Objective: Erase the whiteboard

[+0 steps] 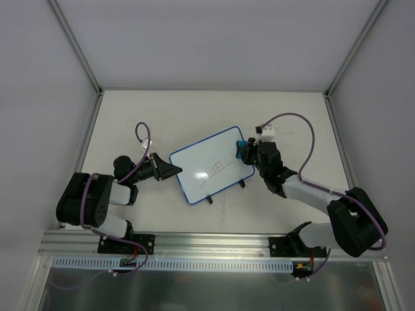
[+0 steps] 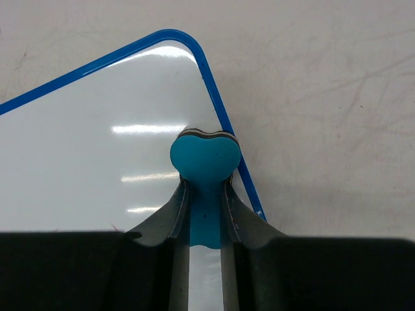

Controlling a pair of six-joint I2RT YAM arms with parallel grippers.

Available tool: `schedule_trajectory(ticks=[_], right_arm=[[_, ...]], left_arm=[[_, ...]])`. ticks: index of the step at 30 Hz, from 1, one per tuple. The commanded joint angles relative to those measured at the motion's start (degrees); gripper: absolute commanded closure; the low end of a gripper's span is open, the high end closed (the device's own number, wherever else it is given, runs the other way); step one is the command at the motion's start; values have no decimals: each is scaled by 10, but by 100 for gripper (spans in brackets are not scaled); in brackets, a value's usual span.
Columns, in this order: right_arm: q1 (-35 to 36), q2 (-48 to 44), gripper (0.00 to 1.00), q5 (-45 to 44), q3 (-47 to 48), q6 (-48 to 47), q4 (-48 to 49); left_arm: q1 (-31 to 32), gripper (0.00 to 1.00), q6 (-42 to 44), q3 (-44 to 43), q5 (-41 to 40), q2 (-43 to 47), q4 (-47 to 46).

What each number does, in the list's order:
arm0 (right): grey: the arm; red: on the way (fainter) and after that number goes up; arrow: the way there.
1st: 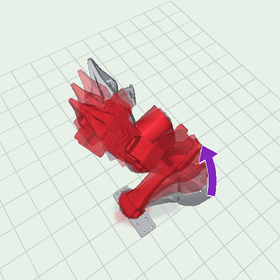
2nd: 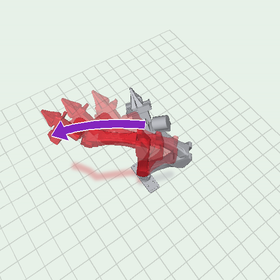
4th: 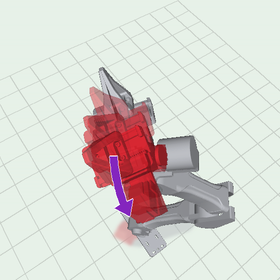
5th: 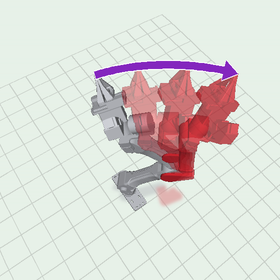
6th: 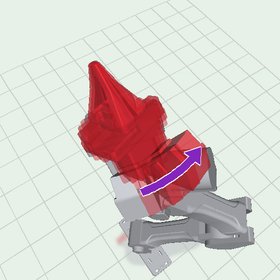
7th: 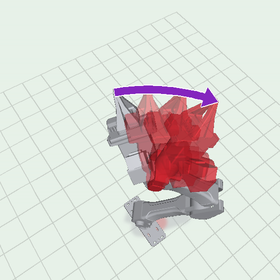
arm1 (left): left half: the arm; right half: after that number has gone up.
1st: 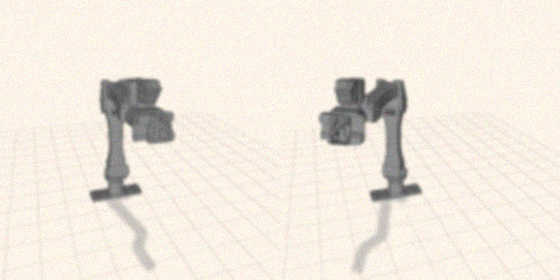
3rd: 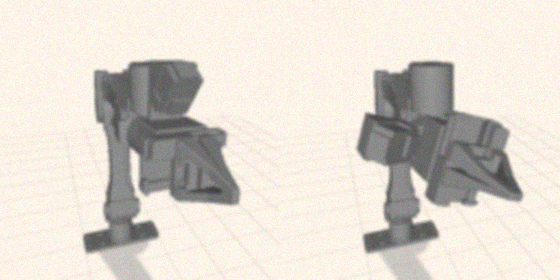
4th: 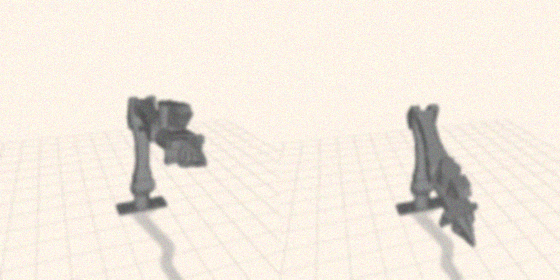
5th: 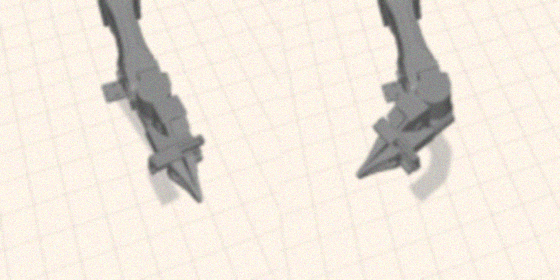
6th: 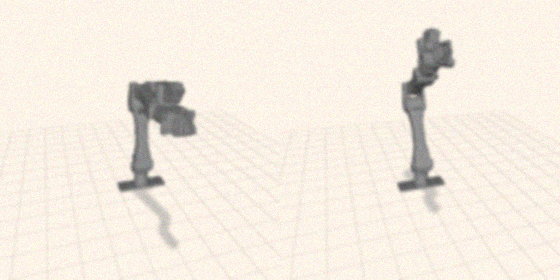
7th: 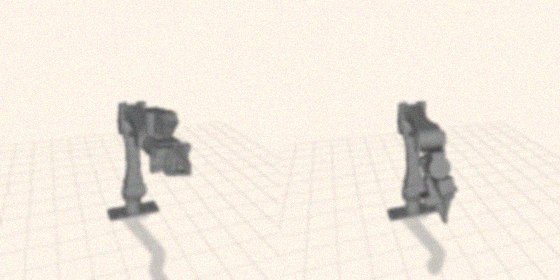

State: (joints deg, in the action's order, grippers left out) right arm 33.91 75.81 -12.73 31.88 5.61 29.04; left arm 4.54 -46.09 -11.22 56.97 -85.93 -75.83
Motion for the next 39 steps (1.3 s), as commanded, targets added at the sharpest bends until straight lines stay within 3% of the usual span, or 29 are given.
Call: schedule_trajectory(ticks=[1,11,20,39], right_arm=[[-12,3,100,-19,-23,22,-14],[1,-3,100,6,-35,-5,7],[97,9,100,-27,13,-88,-32],[330,106,100,-13,60,-234,-37]], left_arm=[[3,100,28,4,24,1,-199],[3,100,27,3,25,1,-199],[3,100,27,3,25,0,-199],[3,100,25,2,27,1,-199]])
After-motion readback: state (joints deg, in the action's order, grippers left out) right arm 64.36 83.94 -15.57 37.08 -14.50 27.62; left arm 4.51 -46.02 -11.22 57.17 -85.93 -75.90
